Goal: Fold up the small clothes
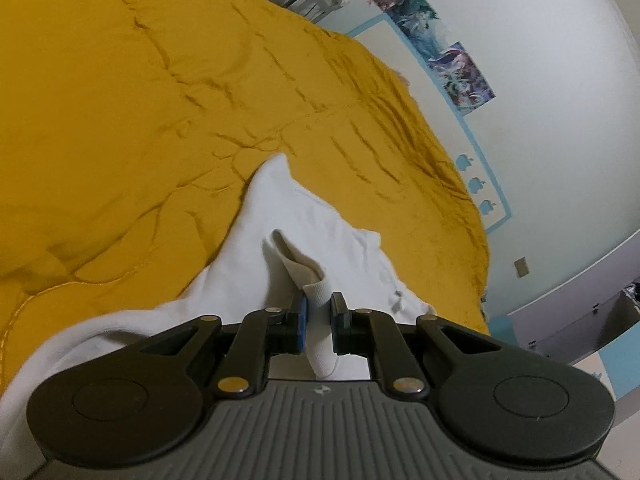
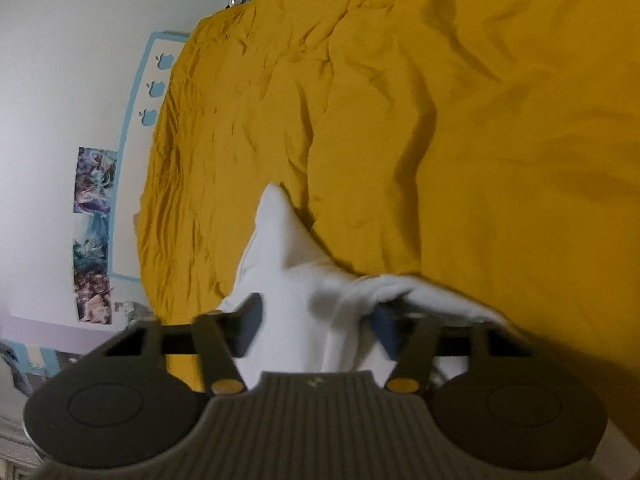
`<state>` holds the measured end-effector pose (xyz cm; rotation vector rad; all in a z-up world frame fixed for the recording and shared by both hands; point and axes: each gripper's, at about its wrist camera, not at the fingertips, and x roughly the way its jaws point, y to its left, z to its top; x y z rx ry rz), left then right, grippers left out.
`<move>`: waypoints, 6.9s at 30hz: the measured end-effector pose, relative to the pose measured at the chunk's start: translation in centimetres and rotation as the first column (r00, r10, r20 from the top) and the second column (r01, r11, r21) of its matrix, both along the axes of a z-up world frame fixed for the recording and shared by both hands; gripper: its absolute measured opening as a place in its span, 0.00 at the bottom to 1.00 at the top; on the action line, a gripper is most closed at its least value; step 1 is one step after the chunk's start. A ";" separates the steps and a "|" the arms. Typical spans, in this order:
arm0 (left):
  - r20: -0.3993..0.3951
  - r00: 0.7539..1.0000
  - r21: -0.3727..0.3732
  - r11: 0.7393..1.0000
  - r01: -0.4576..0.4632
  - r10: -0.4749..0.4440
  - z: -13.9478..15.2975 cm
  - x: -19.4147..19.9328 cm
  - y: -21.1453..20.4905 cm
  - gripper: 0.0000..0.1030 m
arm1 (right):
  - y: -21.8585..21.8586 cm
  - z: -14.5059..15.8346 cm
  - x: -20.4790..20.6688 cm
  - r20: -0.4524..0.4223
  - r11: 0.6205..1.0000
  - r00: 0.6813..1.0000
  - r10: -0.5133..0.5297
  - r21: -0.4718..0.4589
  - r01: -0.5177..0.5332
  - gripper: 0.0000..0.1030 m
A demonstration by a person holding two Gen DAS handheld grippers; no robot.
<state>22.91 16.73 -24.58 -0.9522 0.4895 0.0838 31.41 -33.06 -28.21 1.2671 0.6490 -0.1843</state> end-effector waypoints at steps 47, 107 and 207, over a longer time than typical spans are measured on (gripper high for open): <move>-0.181 0.970 0.120 0.975 0.184 -0.161 2.3 4.6 -1.0 0.17 | 1.4 2.8 5.6 -0.010 0.902 0.970 0.244 -0.365 -0.231 0.41; 0.063 0.784 -0.213 0.760 0.615 -0.617 1.5 -22.8 1.2 0.69 | -6.3 0.4 -23.6 0.155 0.627 0.609 0.778 -0.149 -0.764 0.61; -0.235 0.854 0.015 0.877 0.481 -0.464 8.0 15.8 3.9 0.33 | -0.7 5.5 14.4 0.101 0.913 0.949 0.300 -0.317 -0.255 0.44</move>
